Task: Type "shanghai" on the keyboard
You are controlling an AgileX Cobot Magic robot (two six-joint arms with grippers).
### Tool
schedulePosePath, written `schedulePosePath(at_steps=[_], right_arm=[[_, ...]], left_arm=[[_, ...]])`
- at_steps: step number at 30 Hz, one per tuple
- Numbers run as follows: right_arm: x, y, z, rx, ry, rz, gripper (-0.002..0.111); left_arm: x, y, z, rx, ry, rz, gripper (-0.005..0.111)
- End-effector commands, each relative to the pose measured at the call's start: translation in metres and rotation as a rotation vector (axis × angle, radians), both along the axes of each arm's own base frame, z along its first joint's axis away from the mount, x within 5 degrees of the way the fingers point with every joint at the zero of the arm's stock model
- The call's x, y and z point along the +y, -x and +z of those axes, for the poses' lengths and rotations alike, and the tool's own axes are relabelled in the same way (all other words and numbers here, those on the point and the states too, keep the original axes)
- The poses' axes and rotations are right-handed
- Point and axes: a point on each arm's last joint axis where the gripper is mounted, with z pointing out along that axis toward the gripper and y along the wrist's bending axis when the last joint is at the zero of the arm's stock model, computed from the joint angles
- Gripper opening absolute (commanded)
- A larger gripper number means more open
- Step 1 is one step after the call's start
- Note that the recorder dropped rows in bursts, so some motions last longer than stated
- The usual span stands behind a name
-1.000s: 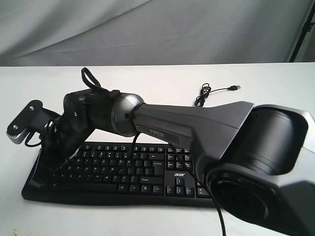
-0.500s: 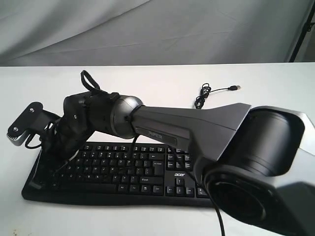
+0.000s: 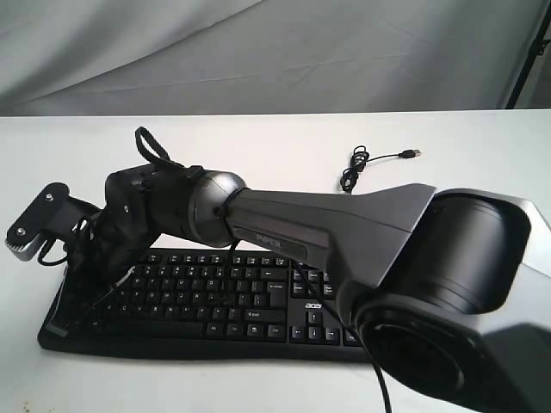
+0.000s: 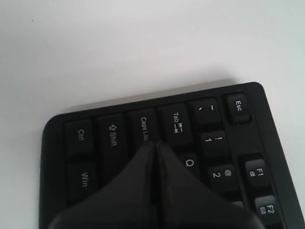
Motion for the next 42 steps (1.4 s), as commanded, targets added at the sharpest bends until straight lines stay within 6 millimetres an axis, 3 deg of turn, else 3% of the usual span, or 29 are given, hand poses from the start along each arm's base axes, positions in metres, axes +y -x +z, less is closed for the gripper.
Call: schedulePosePath(at_steps=[1, 21, 28, 33, 38, 42], right_arm=[[0.001, -0.001, 0.002, -0.020, -0.004, 0.003, 0.000], [0.000, -0.001, -0.010, -0.011, 0.027, 0.001, 0.000], [-0.007, -0.003, 0.025, -0.075, 0.045, 0.011, 0.000], [-0.028, -0.006, 0.042, -0.079, 0.091, -0.013, 0.000], [-0.069, -0.003, 0.038, -0.079, 0.105, -0.067, 0.000], [-0.101, 0.009, 0.047, -0.105, 0.066, -0.102, 0.000]], left_arm=[[0.000, 0.000, 0.001, -0.012, 0.003, -0.006, 0.000], [0.000, 0.000, 0.001, -0.012, 0.003, -0.006, 0.000], [0.000, 0.000, 0.001, -0.012, 0.003, -0.006, 0.000], [0.000, 0.000, 0.001, -0.012, 0.003, -0.006, 0.000], [0.000, 0.000, 0.001, -0.012, 0.003, -0.006, 0.000], [0.000, 0.000, 0.001, -0.012, 0.003, -0.006, 0.000]])
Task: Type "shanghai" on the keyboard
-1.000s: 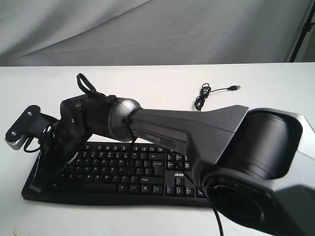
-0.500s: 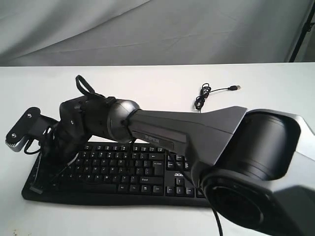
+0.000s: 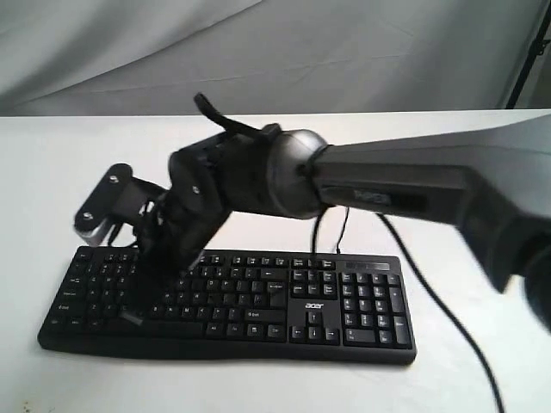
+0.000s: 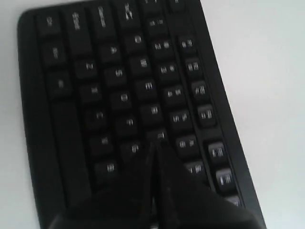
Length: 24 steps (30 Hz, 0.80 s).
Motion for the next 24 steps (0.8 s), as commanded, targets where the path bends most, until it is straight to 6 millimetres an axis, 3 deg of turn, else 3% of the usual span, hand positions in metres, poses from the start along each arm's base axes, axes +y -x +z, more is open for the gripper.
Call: schedulePosePath(at_steps=[1, 5, 24], right_arm=[[-0.033, 0.013, 0.012, -0.040, -0.055, -0.039, 0.000], [-0.038, 0.016, 0.015, -0.024, -0.091, -0.070, 0.000], [-0.031, 0.017, -0.026, 0.047, -0.052, -0.077, 0.000]], left_arm=[[0.000, 0.000, 0.001, -0.012, 0.003, -0.006, 0.000], [0.000, 0.000, 0.001, -0.012, 0.003, -0.006, 0.000], [0.000, 0.000, 0.001, -0.012, 0.003, -0.006, 0.000]])
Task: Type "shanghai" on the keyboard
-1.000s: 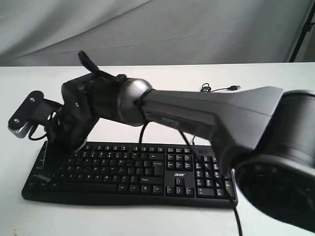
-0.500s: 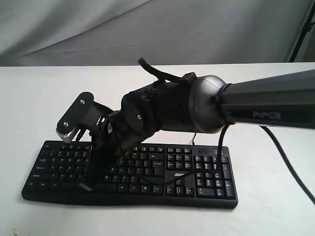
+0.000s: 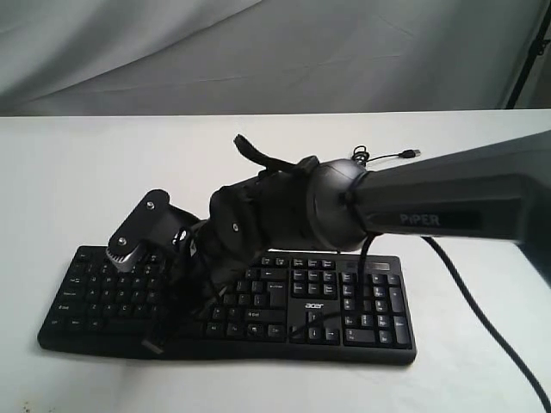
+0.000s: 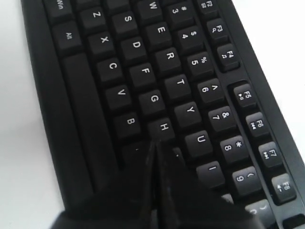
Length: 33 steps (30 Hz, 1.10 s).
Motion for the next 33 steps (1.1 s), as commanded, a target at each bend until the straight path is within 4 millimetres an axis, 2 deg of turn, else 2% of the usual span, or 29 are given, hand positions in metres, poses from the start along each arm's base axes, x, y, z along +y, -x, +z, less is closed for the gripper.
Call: schedulePosePath(at_steps=[1, 33], right_arm=[[0.0022, -0.0003, -0.0037, -0.002, -0.023, 0.006, 0.000], [0.0040, -0.0010, -0.0044, -0.010, -0.043, 0.006, 0.000]], left_arm=[[-0.0004, 0.0000, 0.0005, -0.012, 0.003, -0.006, 0.000], [-0.0004, 0.0000, 0.0005, -0.012, 0.003, -0.006, 0.000]])
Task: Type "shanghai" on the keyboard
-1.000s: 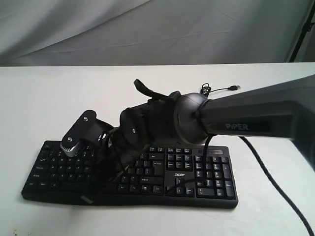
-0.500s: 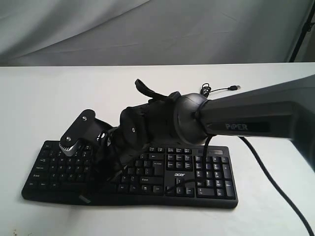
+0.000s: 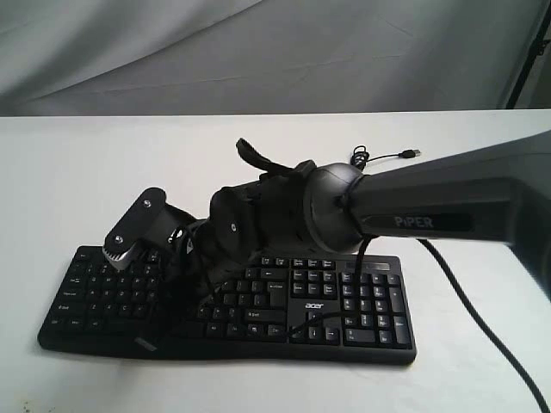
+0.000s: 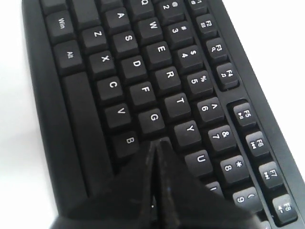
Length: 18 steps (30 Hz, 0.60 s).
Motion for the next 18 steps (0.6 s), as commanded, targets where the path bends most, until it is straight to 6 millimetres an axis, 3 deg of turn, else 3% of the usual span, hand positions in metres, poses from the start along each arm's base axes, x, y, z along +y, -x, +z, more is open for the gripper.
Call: schedulePosePath(at_steps=[1, 18], right_arm=[[-0.001, 0.001, -0.003, 0.005, 0.008, 0.006, 0.000], [0.009, -0.002, -0.006, 0.059, 0.050, 0.023, 0.000]], left_arm=[[0.000, 0.000, 0.001, -0.012, 0.003, -0.006, 0.000], [0.000, 0.000, 0.001, -0.012, 0.003, -0.006, 0.000]])
